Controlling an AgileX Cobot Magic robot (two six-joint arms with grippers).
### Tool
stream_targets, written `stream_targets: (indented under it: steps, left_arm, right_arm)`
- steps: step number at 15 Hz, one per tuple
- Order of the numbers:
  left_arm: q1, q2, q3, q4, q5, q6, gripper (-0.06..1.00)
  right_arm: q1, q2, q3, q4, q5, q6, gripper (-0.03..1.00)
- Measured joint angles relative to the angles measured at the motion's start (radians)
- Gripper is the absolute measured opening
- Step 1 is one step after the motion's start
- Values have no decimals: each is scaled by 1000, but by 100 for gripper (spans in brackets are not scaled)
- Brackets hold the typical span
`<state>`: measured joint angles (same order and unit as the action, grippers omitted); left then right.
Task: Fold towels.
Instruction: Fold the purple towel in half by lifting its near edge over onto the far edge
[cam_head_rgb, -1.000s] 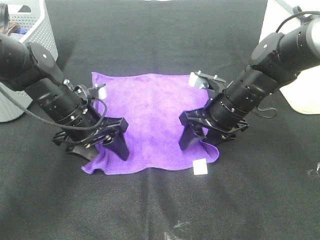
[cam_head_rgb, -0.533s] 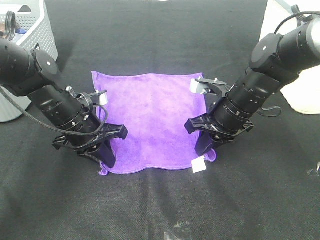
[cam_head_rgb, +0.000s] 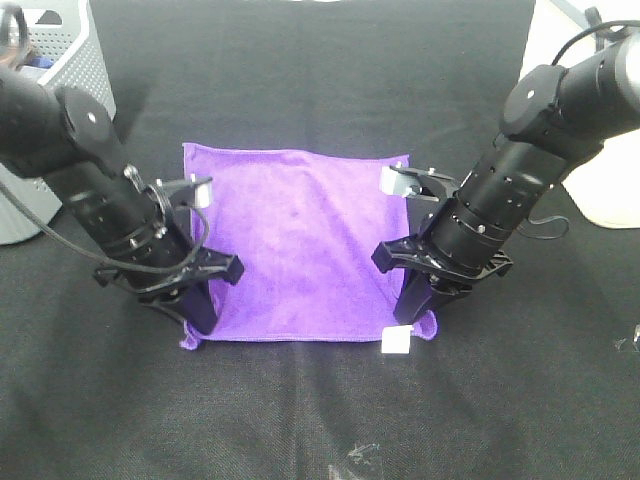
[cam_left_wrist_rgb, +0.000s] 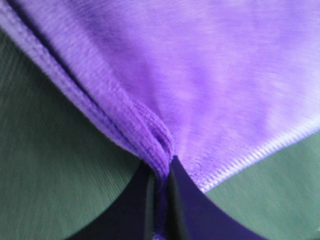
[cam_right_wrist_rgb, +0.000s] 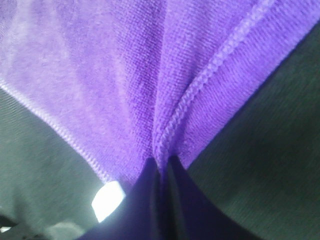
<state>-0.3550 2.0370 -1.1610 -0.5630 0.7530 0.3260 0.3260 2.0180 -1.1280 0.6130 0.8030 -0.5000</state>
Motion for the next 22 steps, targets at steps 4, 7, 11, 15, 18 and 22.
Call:
stream_targets:
  steps: [4,7,11,15,18,22]
  left_arm:
    - [9,-103,-2,37,29,-54,1]
    - [40,-110,-35,41,33,-61,1]
    - [92,-85,-195,54,24,-67,1]
    - [117,33,-376,62,-12,-68,1]
    - [119,194,-600,69,-24,-67,1]
    - [145,305,-759,85,-4,-71,1]
  right_arm:
    - [0,-124,0,17,-13,1,3]
    - [0,-152,-18,14,-68,16,3]
    - [0,-99,-219,-56,-105,80,3]
    - [-56,66,-501,-104,-71,161,3]
    - [-67,237,-748,-105,-37,179,3]
    - [-67,391,-926,-113,12,181,3]
